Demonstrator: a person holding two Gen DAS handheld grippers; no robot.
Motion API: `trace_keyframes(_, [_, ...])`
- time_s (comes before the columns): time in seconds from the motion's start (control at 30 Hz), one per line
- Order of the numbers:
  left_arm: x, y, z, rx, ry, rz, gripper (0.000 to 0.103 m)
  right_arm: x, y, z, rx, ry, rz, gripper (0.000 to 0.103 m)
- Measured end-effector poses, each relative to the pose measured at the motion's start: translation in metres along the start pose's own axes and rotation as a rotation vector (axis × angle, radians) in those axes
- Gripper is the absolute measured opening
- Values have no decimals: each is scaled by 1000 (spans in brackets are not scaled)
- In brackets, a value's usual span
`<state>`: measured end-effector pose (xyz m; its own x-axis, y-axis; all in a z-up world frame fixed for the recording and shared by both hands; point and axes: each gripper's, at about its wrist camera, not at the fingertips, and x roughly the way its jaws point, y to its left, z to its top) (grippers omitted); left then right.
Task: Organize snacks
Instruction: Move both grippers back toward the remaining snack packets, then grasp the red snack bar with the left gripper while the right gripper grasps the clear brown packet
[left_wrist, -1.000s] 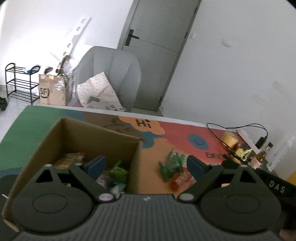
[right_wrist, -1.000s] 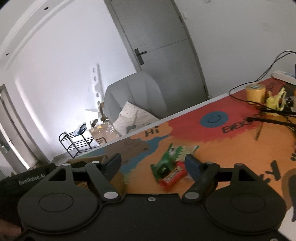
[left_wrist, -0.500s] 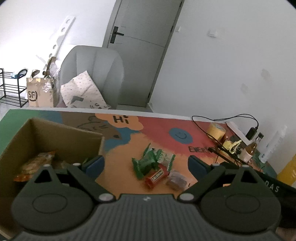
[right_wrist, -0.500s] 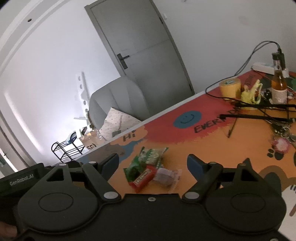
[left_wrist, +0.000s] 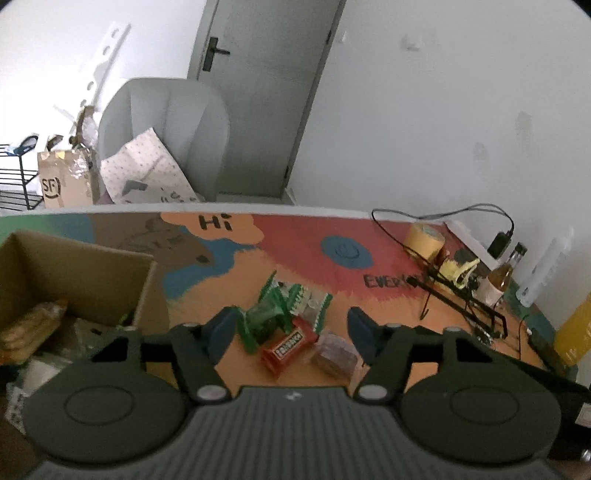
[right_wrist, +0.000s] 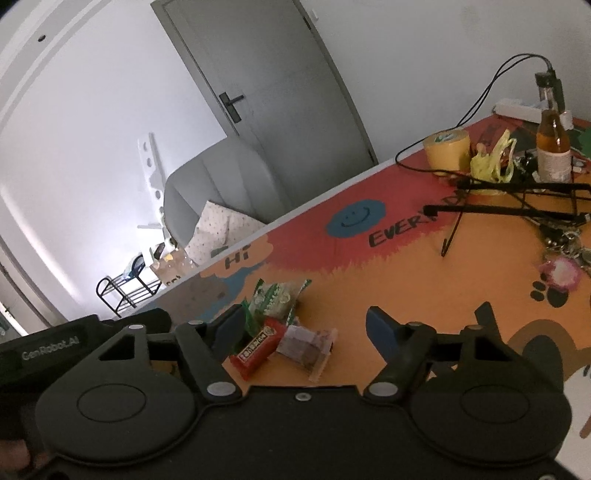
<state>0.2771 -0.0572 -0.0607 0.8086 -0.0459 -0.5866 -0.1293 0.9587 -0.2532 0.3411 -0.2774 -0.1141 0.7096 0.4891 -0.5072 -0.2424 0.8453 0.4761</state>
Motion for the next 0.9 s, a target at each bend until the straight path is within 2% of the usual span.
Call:
trace_keyframes(0.27, [32, -1, -3, -2, 46, 21, 51, 28, -9, -3, -2, 54, -3, 70])
trace_keyframes(0.5, [65, -3, -7, -1, 103, 38, 34, 51, -17, -5, -6, 96, -4, 68])
trace_keyframes(0.9, [101, -1, -16, -19, 150, 59, 33, 65, -30, -3, 1, 105, 9, 62])
